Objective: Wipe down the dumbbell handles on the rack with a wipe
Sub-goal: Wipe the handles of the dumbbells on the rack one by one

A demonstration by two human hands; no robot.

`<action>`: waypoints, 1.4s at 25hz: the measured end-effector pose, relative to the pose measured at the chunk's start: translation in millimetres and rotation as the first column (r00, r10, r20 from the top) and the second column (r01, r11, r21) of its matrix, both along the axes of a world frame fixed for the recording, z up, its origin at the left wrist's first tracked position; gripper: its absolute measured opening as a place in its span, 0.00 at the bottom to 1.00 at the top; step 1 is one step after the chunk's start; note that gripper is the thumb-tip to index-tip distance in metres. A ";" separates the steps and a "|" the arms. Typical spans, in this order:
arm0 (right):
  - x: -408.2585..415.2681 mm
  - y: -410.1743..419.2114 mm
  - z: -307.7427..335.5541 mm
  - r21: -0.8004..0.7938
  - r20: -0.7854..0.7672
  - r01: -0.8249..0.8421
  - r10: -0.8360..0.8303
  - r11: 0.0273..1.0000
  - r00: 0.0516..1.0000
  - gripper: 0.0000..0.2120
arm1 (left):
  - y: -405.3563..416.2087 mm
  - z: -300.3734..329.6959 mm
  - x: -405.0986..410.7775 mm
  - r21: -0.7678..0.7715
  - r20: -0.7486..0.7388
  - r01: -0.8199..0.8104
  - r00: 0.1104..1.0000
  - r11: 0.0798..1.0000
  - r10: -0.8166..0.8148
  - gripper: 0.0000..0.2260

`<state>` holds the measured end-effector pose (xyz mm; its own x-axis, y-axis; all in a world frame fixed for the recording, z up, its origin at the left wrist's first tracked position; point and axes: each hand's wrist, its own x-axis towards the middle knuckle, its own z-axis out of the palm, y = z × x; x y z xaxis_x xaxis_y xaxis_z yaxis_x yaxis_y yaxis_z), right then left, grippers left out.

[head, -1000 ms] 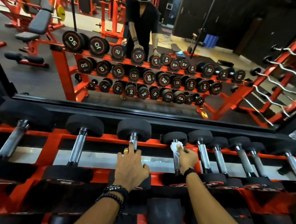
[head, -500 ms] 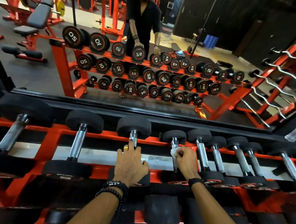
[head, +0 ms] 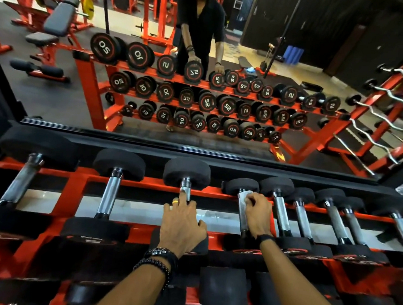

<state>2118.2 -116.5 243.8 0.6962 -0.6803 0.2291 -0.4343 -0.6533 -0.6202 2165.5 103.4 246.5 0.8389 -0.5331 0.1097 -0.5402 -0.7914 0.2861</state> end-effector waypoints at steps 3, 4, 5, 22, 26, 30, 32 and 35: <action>-16.5 6.7 8.8 -0.028 -0.083 0.008 -0.011 1.000 0.997 0.14 | -0.7 -0.9 0.1 -0.001 0.007 0.001 1.000 1.000 -0.001 0.23; -26.3 7.1 8.9 -0.032 -0.156 0.007 -0.012 0.999 0.988 0.17 | -1.2 -1.2 0.3 0.003 0.013 0.001 1.000 1.000 -0.001 0.23; -34.6 7.4 9.0 -0.026 -0.240 0.006 -0.012 1.000 0.971 0.20 | -1.2 -1.4 0.7 0.010 0.018 0.001 1.000 1.000 -0.001 0.22; -15.8 -20.5 16.3 0.546 -0.254 0.056 0.101 0.836 0.962 0.15 | 0.0 -2.0 -0.5 -0.010 0.007 0.008 1.000 1.000 -0.008 0.22; 1.8 -21.5 17.1 0.764 -0.039 -0.028 0.089 0.644 0.995 0.13 | 1.2 0.4 -1.6 -0.031 0.007 0.002 1.000 1.000 -0.002 0.21; -17.3 -43.1 3.0 0.697 -0.363 -0.065 0.429 0.714 0.827 0.28 | -0.3 1.0 -0.5 -0.033 0.005 0.005 1.000 0.999 -0.004 0.21; -6.9 -40.4 4.7 0.710 -0.343 -0.028 0.381 0.704 0.858 0.28 | -0.2 0.1 -0.5 -0.017 0.006 0.003 1.000 1.000 -0.003 0.21; 15.8 -22.8 4.9 0.830 -0.125 0.017 0.155 0.558 0.980 0.29 | 0.5 1.2 -1.2 -0.004 0.000 -0.007 1.000 1.000 0.007 0.22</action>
<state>2134.1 -139.3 248.7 0.7159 -0.4587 -0.5264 -0.5596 0.0739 -0.8255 2164.3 103.9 247.8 0.8426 -0.5268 0.1117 -0.5348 -0.7941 0.2889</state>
